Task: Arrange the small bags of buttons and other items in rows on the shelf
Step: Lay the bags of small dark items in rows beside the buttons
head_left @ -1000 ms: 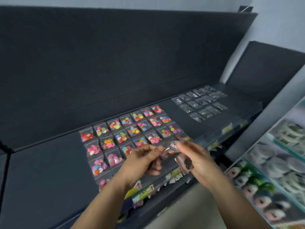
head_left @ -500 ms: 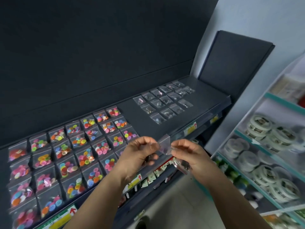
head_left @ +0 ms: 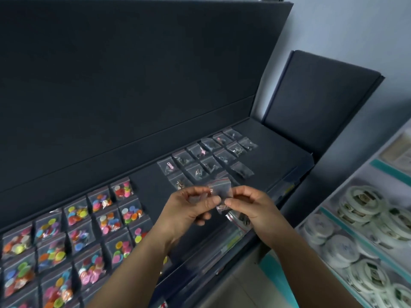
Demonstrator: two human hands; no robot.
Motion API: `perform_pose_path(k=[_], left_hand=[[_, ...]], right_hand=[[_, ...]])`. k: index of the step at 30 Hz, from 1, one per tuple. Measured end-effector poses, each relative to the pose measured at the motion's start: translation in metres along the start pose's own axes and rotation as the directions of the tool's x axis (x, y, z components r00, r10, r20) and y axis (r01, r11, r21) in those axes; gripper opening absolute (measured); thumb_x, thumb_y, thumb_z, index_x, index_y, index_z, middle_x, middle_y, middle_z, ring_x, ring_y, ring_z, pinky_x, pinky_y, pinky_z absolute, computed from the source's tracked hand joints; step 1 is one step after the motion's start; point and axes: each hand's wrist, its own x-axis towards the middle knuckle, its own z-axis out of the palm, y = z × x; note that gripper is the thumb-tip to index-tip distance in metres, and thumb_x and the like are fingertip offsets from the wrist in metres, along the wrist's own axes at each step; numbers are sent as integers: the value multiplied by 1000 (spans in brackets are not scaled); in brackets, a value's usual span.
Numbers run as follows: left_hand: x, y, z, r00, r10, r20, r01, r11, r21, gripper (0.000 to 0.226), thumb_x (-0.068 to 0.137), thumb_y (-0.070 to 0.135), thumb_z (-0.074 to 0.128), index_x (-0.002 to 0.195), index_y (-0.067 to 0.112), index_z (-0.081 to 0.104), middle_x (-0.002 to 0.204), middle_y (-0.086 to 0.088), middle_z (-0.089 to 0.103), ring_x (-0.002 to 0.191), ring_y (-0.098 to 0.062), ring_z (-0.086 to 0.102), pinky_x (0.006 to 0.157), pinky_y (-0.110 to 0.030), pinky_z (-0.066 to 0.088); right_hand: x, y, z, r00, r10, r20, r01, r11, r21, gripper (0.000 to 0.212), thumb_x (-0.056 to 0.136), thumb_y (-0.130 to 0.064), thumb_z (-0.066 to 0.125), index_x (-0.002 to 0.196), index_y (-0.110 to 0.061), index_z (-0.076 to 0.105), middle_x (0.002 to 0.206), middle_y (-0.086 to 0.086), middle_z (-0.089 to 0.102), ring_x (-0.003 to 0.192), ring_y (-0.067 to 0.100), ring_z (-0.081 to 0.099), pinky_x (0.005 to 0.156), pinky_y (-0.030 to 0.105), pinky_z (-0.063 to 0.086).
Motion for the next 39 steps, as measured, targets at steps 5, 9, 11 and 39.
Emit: perform_pose_path(k=[5, 9, 11, 39], left_hand=[[29, 2, 9, 1000, -17, -19, 18, 998, 62, 17, 81, 14, 72, 94, 4, 69, 70, -2, 68, 54, -13, 58, 48, -21, 46], [52, 1, 23, 996, -9, -92, 15, 998, 63, 6, 84, 13, 70, 81, 18, 68, 63, -2, 65, 49, -13, 56, 45, -22, 44], [63, -1, 33, 991, -12, -133, 16, 999, 31, 5, 82, 15, 72, 82, 18, 68, 65, -2, 66, 49, -13, 55, 46, -23, 44], [163, -29, 143, 895, 194, -402, 208, 615, 761, 37, 83, 25, 70, 120, 28, 66, 135, 16, 55, 118, -7, 55, 96, -19, 41]], right_hand=[[32, -5, -20, 1000, 16, 19, -14, 993, -118, 18, 79, -33, 72, 91, -19, 73, 76, -9, 70, 71, 0, 63, 77, 24, 43], [69, -7, -42, 997, 29, 77, -15, 985, -170, 5, 86, -19, 68, 86, -16, 72, 78, -3, 73, 69, 0, 62, 75, 22, 44], [87, -6, -55, 992, 25, 122, -1, 981, -196, 5, 87, -17, 67, 85, -16, 71, 78, -3, 73, 67, -1, 62, 75, 21, 44], [221, 27, -218, 903, -144, 404, 409, 573, -710, 28, 83, -25, 72, 110, -32, 69, 106, -20, 61, 95, 4, 59, 76, 9, 41]])
